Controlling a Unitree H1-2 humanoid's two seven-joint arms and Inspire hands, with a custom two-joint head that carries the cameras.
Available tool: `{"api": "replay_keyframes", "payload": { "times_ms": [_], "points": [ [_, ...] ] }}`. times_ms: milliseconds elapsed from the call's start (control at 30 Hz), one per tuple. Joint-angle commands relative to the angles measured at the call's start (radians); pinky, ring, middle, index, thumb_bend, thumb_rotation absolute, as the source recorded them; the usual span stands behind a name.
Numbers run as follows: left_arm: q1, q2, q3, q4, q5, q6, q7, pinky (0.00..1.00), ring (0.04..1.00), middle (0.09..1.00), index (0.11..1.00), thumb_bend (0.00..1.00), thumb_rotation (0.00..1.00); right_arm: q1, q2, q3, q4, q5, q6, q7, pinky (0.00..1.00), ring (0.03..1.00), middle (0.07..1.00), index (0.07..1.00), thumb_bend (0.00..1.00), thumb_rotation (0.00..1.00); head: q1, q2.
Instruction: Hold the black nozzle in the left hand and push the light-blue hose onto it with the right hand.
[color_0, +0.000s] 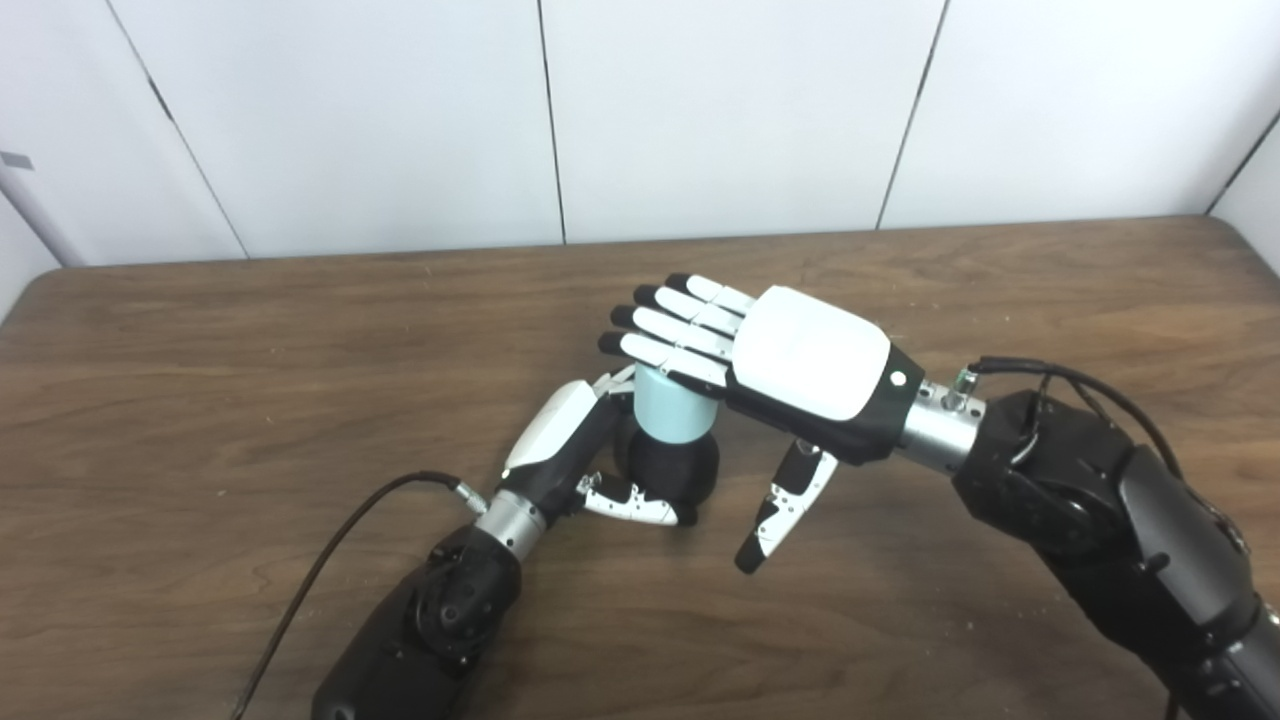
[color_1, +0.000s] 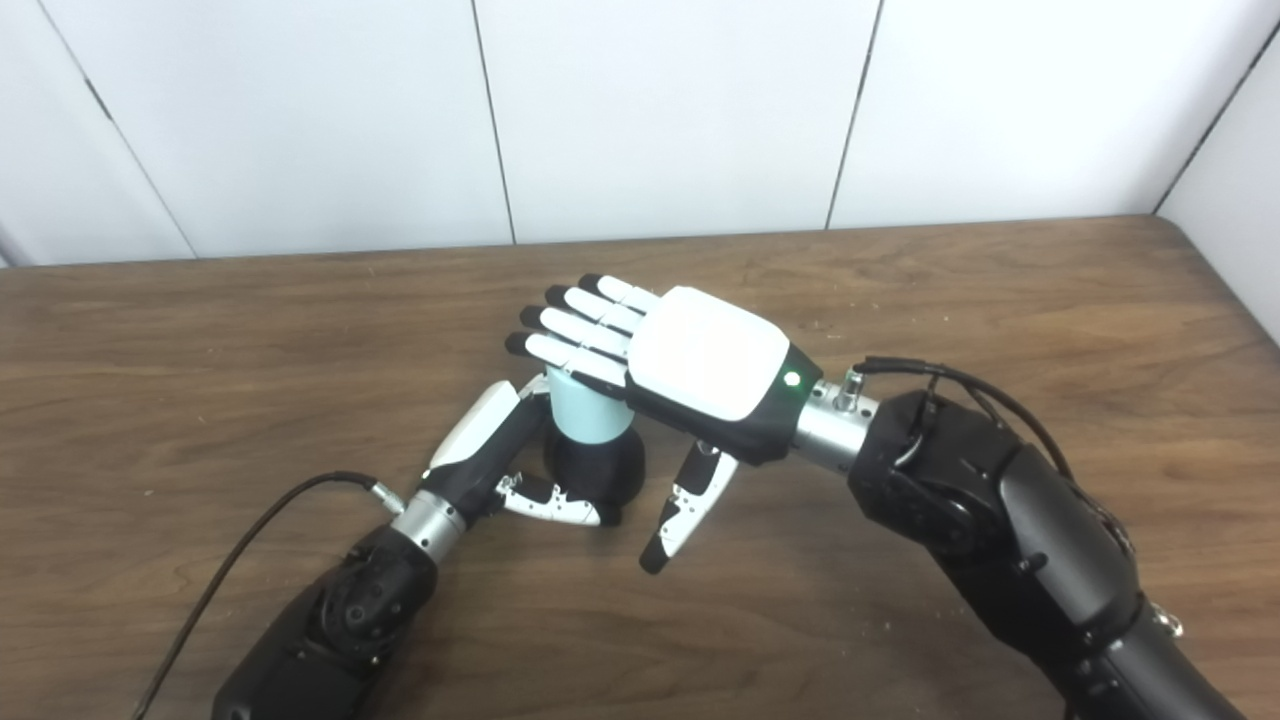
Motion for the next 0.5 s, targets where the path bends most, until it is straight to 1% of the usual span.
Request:
{"api": "replay_keyframes", "payload": {
  "times_ms": [0, 467],
  "points": [
    [0.129, 0.008, -0.053, 0.080, 0.029, 0.039, -0.070, 1.00, 0.963, 0.813, 0.482, 0.50, 0.08, 0.040, -0.019, 0.061, 0.042, -0.011, -0.015, 0.101, 1.00, 1.000, 1.000, 1.000, 0.99, 0.58, -0.001, 0.003],
    [0.135, 0.007, -0.052, 0.077, 0.030, 0.035, -0.065, 1.00, 0.962, 0.813, 0.483, 0.50, 0.08, 0.042, -0.018, 0.062, 0.047, -0.005, -0.007, 0.106, 1.00, 1.000, 1.000, 1.000, 0.99, 0.58, -0.002, 0.005]
  ]
}}
